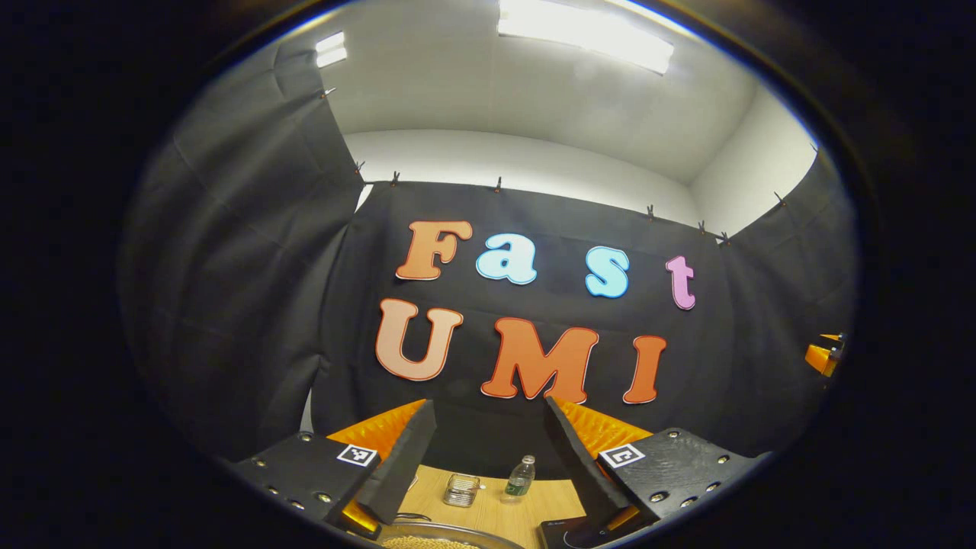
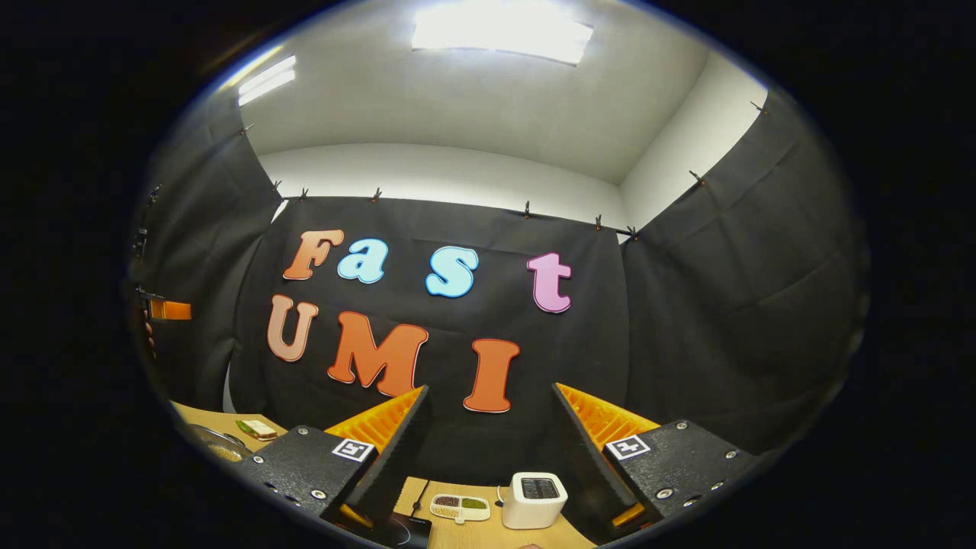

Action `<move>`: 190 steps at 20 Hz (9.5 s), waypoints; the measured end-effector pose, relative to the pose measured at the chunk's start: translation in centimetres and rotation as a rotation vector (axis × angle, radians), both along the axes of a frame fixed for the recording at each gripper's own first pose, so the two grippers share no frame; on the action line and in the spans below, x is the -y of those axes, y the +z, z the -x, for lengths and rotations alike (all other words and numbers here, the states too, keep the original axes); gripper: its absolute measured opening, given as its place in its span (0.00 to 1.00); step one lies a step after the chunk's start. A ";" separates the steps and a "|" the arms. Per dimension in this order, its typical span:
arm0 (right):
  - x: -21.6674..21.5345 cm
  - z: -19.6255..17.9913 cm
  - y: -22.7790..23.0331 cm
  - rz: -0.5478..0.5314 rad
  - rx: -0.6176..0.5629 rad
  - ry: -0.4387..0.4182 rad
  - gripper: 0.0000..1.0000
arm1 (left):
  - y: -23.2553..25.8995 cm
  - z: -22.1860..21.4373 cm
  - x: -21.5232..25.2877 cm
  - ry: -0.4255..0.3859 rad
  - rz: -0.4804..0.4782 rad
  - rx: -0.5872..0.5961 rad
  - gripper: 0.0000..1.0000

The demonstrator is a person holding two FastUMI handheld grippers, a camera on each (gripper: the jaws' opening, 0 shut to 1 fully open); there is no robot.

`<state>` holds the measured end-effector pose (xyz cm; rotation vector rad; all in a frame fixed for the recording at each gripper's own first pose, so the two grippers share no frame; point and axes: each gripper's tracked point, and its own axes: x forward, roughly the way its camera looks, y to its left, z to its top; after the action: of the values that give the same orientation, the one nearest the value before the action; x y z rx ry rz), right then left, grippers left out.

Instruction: First push the handle of the pot to place it horizontally, then grasp the pot with both hands and set it on the induction cooktop.

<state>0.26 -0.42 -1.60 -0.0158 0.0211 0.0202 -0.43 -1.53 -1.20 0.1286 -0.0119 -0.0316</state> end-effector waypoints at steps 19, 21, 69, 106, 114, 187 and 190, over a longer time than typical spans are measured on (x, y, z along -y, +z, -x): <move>-4.1 0.0 -2.3 -0.023 0.001 0.075 0.95 | -8.2 3.1 4.2 -0.267 -0.213 -0.289 0.59; -3.9 0.1 -2.9 -0.027 -0.010 0.072 0.95 | -11.0 4.1 5.5 -0.339 -0.210 -0.393 0.51; -2.3 6.6 -15.3 -0.048 -0.197 0.020 0.95 | -37.1 26.0 -4.3 -0.336 -0.332 -1.505 0.02; 1.6 8.2 -17.5 0.040 -0.311 -0.059 0.95 | -44.4 13.1 3.0 -0.216 -0.198 -1.308 0.02; 0.8 7.8 -18.8 0.049 -0.346 -0.053 0.95 | -46.1 10.7 3.8 -0.205 -0.185 -1.292 0.02; -42.6 8.0 -41.0 -0.097 -1.188 0.347 0.78 | -38.2 0.7 -27.7 0.162 -0.280 -1.068 0.88; -43.3 8.4 -41.9 -0.068 -1.217 0.358 0.69 | -39.0 0.6 -27.5 0.159 -0.288 -1.076 0.88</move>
<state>-8.12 42.84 -43.54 0.0630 1.2346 0.3871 -1.04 25.96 -40.18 0.3872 1.0805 0.0597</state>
